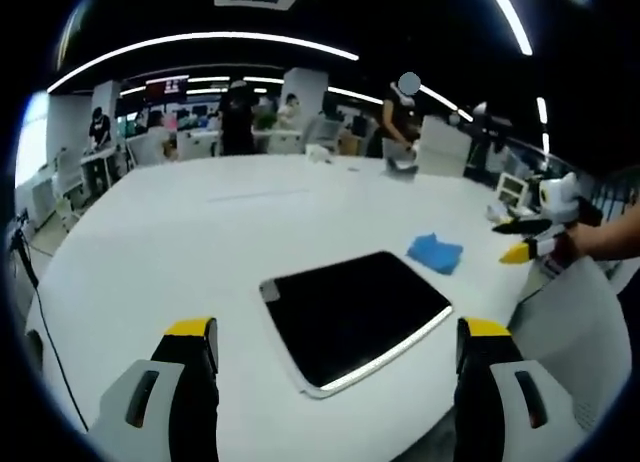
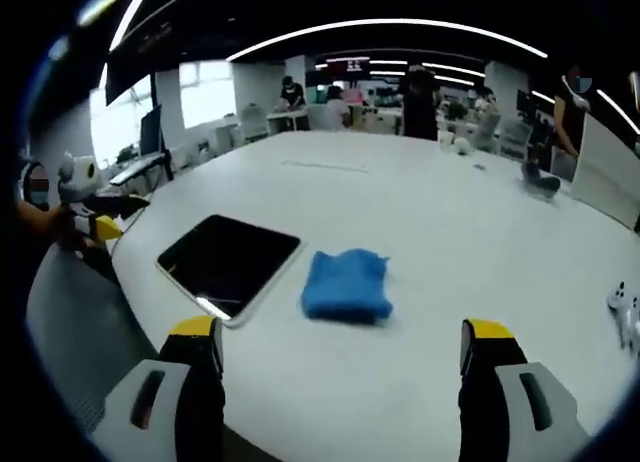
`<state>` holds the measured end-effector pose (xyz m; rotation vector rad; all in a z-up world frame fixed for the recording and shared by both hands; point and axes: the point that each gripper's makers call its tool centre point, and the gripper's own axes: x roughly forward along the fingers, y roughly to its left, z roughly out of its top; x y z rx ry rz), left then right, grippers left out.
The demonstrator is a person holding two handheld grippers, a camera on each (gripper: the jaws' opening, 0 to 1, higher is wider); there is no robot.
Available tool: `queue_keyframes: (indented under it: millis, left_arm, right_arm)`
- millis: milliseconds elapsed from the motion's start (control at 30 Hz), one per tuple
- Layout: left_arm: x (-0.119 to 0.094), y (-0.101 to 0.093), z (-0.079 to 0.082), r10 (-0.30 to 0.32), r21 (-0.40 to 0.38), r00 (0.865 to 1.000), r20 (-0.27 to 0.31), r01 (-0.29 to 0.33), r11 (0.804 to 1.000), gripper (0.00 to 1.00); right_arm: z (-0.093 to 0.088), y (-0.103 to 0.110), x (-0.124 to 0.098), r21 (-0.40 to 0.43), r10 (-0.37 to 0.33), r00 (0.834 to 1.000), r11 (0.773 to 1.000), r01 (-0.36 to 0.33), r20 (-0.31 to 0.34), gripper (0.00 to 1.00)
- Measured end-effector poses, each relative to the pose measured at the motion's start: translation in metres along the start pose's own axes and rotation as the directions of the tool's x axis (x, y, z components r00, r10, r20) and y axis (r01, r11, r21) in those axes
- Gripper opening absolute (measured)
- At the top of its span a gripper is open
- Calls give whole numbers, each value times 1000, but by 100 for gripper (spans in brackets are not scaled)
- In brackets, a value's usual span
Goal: Wipe the mirror surface with the cleaning cloth until all visible marks leave the cleaned area.
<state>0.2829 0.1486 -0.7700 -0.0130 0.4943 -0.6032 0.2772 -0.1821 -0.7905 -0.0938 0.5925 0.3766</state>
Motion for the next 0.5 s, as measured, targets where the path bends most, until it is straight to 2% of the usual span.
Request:
queue_keyframes:
  millis: [100, 400, 500]
  left_arm:
    - [0, 2, -3, 7, 9, 1000, -7, -7, 1000, 100]
    - [-3, 7, -10, 40, -40, 999, -13, -40, 998, 99]
    - [-4, 12, -13, 75, -3, 997, -30, -75, 997, 99]
  right_arm:
    - [2, 3, 1, -9, 6, 1000, 1000, -6, 1, 99]
    - [0, 1, 1, -43, -7, 1000, 999, 7, -1, 100]
    - [-2, 3, 1, -28, 5, 1000, 1000, -5, -2, 100]
